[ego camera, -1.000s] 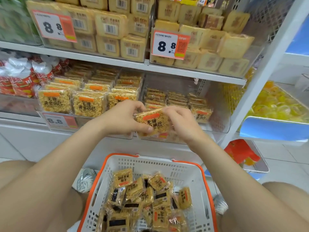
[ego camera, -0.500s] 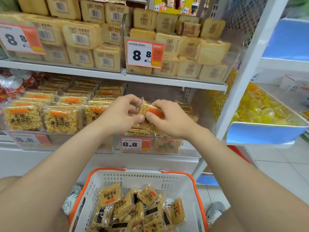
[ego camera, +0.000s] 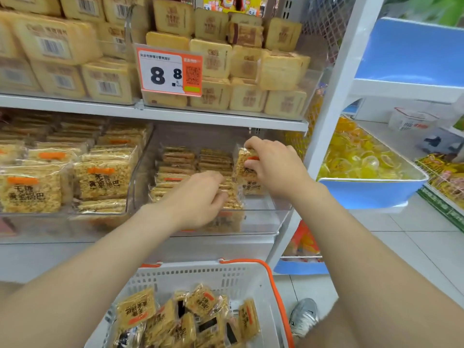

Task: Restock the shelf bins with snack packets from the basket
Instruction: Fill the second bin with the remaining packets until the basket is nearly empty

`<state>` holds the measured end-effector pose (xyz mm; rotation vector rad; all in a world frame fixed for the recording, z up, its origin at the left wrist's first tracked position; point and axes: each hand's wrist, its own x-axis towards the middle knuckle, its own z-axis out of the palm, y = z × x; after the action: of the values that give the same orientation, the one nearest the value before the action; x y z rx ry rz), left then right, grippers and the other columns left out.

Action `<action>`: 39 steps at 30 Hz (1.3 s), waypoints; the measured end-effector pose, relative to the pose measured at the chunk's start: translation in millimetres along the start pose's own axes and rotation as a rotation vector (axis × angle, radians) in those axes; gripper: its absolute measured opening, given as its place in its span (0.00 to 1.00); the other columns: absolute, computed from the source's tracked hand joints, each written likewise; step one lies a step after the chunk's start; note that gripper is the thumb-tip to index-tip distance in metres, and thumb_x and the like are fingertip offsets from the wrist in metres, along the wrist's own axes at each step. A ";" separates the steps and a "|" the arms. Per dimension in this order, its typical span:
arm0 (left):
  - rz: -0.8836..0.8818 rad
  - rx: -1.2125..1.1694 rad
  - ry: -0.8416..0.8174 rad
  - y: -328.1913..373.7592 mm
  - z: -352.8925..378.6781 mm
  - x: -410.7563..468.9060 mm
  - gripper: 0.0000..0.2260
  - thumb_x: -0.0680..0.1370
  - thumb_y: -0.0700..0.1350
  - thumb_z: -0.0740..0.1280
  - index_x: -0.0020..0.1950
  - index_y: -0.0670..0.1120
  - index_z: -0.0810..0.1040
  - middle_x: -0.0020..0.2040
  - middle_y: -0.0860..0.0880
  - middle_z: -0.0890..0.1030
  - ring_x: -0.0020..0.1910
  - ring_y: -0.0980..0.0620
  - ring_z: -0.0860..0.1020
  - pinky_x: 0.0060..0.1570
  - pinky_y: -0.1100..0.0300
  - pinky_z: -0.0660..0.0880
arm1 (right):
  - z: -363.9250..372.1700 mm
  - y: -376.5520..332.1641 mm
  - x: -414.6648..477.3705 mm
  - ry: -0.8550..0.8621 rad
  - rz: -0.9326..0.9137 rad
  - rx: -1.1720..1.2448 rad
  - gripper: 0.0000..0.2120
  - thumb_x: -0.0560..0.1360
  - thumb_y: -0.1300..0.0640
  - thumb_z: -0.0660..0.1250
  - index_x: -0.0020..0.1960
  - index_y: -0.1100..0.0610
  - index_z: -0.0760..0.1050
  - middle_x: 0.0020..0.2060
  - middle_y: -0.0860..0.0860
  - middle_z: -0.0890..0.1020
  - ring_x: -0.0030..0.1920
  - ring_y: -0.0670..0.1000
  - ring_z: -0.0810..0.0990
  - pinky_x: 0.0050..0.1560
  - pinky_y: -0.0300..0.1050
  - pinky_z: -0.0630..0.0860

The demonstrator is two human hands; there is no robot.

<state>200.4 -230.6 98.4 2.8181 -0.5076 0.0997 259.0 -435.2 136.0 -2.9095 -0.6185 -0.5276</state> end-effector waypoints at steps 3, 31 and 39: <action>0.023 0.057 -0.080 4.3 14.6 11.2 0.18 0.85 0.58 0.58 0.63 0.46 0.75 0.59 0.48 0.78 0.61 0.44 0.77 0.60 0.46 0.75 | 3.4 13.0 -3.2 -0.122 -0.001 0.013 0.17 0.84 0.53 0.66 0.71 0.49 0.70 0.59 0.52 0.82 0.60 0.60 0.79 0.55 0.58 0.74; -0.069 0.169 -0.244 2.8 32.6 15.3 0.41 0.81 0.72 0.40 0.86 0.47 0.49 0.86 0.48 0.49 0.85 0.46 0.49 0.81 0.37 0.49 | 48.4 0.5 12.2 -0.203 -0.008 -0.277 0.10 0.77 0.65 0.72 0.56 0.55 0.80 0.53 0.56 0.80 0.57 0.62 0.80 0.47 0.53 0.74; -0.053 0.159 -0.246 0.4 34.1 15.6 0.41 0.81 0.72 0.40 0.86 0.47 0.49 0.86 0.48 0.50 0.85 0.45 0.49 0.81 0.36 0.49 | 45.4 -7.8 11.3 -0.213 0.116 -0.194 0.07 0.78 0.66 0.72 0.53 0.58 0.77 0.45 0.56 0.76 0.51 0.63 0.81 0.43 0.51 0.71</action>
<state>215.5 -245.8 67.6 3.0153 -0.4966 -0.2295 279.5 -415.4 98.0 -3.1892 -0.4397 -0.2795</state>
